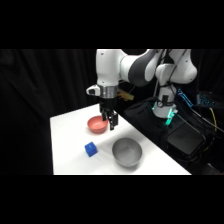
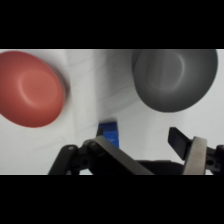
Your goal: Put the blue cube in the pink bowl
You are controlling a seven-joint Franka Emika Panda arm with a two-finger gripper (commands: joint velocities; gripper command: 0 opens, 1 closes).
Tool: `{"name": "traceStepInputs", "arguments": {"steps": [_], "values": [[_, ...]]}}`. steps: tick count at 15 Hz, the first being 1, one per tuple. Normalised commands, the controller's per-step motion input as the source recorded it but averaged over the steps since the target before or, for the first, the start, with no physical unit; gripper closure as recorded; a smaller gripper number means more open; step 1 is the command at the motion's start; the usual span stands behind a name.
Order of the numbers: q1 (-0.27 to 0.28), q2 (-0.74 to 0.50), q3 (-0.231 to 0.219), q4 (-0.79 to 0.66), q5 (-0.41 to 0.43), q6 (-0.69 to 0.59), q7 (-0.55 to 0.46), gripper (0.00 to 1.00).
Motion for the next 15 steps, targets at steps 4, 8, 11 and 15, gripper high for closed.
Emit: {"name": "traceStepInputs", "arguments": {"steps": [4,8,11,15], "values": [[-0.018,0.03,0.003,0.08,0.040,-0.05,-0.06,0.00],[-0.060,0.18,-0.011,0.31,0.089,-0.15,-0.24,0.00],[-0.096,0.31,-0.026,0.46,0.077,-0.24,-0.37,0.00],[-0.098,0.31,-0.010,0.51,0.072,-0.28,-0.37,0.00]]}}
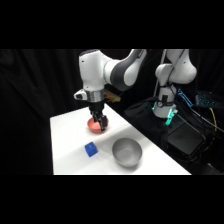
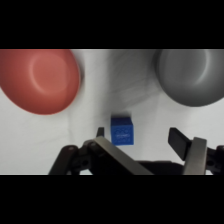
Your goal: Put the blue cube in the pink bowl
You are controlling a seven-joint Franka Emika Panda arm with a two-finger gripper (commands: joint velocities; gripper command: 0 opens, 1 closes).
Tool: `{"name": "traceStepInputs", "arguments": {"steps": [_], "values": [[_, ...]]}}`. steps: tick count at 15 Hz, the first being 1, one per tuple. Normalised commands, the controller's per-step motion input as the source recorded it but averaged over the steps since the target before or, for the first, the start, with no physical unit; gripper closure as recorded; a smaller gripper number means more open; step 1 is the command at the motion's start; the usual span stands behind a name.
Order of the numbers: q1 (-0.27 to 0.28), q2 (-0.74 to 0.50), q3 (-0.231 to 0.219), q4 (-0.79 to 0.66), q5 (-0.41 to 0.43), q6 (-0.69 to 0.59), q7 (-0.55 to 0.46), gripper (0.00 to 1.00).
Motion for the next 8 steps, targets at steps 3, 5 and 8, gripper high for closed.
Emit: {"name": "traceStepInputs", "arguments": {"steps": [3,5,8], "values": [[-0.066,0.28,0.019,0.51,0.070,-0.25,-0.32,0.00],[-0.055,0.31,0.037,0.50,0.087,-0.16,-0.28,0.00],[-0.052,0.34,0.039,0.44,0.089,-0.02,-0.21,0.00]]}}
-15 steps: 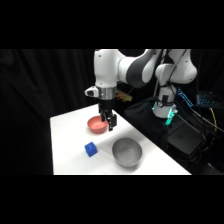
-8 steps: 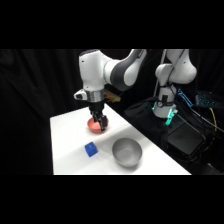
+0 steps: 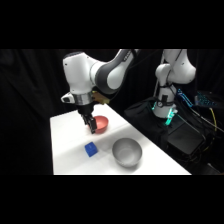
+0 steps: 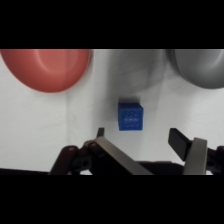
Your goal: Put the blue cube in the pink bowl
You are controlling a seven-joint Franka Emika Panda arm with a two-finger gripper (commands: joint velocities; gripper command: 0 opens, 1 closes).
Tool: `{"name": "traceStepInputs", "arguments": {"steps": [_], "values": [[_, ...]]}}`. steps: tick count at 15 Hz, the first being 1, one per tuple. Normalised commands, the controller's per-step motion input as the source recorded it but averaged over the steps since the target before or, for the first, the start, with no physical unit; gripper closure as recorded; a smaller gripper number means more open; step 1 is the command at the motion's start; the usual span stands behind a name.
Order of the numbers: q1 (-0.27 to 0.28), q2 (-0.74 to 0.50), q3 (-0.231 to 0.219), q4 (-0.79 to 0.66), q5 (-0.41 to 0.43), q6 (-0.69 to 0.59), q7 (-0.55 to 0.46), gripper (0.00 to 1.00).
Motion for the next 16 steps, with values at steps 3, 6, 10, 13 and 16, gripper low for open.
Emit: {"name": "traceStepInputs", "arguments": {"steps": [3,6,10,13,16], "values": [[-0.034,0.33,0.021,0.32,0.039,0.16,-0.14,0.00],[-0.037,0.28,0.029,0.24,0.052,0.21,-0.11,0.00],[-0.032,0.23,0.058,0.18,0.073,0.22,-0.12,0.00],[-0.030,0.19,0.066,0.16,0.077,0.18,-0.16,0.00],[-0.040,0.18,0.067,0.16,0.094,0.19,-0.18,0.00]]}}
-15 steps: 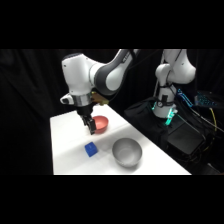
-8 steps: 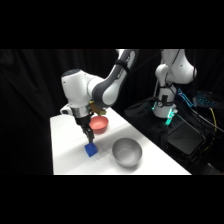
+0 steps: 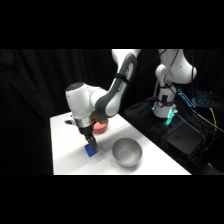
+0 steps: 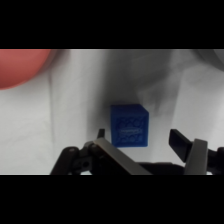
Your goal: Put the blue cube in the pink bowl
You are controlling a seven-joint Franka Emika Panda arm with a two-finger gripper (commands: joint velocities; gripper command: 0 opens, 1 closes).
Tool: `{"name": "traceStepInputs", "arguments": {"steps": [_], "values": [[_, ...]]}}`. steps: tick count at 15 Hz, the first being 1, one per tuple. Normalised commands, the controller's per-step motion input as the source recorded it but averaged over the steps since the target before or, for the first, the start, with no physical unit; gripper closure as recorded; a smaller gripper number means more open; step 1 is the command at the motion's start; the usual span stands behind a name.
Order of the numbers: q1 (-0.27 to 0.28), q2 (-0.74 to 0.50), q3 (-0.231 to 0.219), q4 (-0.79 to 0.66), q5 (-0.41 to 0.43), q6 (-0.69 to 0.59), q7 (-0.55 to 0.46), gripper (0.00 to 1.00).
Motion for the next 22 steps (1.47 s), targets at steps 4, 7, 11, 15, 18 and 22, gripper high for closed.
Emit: {"name": "traceStepInputs", "arguments": {"steps": [4,7,11,15,18,22], "values": [[-0.031,0.19,0.036,0.18,0.086,0.19,-0.16,0.00],[-0.030,0.18,0.028,0.18,0.086,0.21,-0.15,0.00],[-0.016,0.14,0.008,0.15,0.065,0.19,-0.15,0.00],[0.076,0.09,-0.096,0.11,-0.042,0.17,-0.05,0.51],[0.111,-0.01,-0.123,0.03,-0.088,0.10,0.00,0.73],[0.078,-0.22,-0.056,-0.10,-0.065,-0.01,-0.05,0.77]]}}
